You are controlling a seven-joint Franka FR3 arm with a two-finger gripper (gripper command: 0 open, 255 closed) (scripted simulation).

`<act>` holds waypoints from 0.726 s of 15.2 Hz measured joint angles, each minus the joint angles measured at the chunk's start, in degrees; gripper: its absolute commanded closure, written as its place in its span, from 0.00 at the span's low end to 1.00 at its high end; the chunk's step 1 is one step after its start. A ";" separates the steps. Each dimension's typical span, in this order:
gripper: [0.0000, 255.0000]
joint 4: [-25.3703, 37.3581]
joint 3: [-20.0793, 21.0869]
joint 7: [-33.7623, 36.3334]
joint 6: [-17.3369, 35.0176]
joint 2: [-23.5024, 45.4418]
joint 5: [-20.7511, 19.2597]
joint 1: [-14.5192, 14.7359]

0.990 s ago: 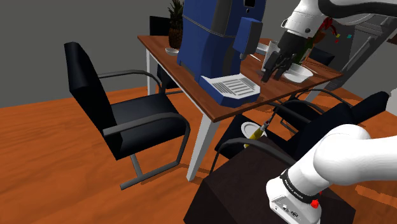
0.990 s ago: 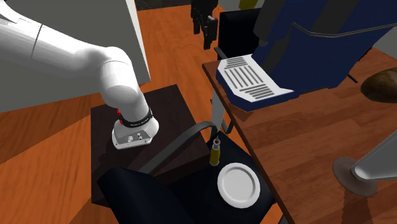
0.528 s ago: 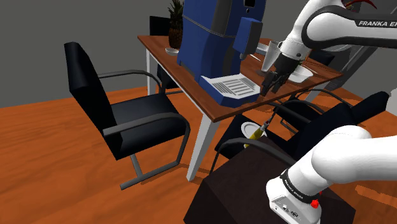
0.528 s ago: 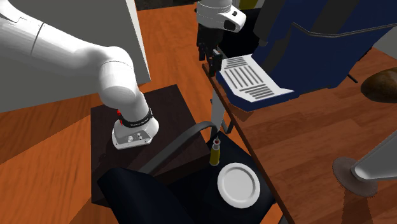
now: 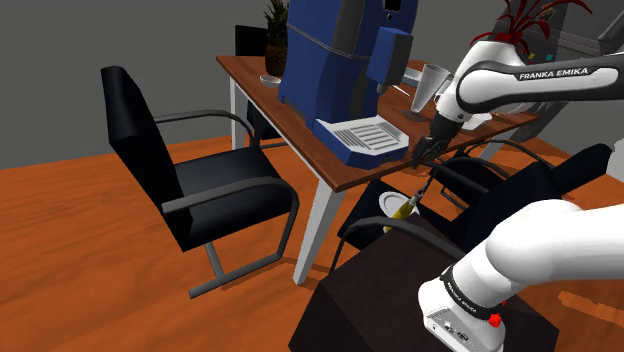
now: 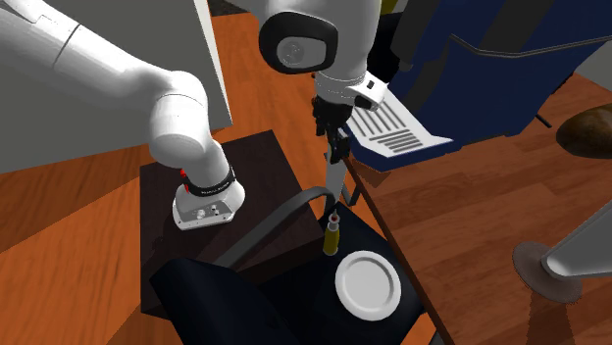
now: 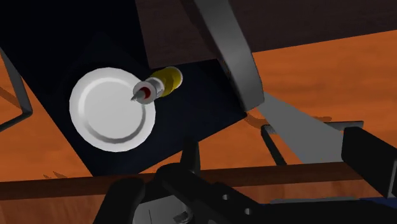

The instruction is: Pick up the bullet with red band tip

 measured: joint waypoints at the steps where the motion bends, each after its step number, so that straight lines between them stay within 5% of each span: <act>1: 0.00 -0.94 -0.70 -0.43 1.98 0.99 -0.68 -0.48; 11: 0.00 -1.63 -11.62 -9.54 22.75 20.05 -5.52 -4.52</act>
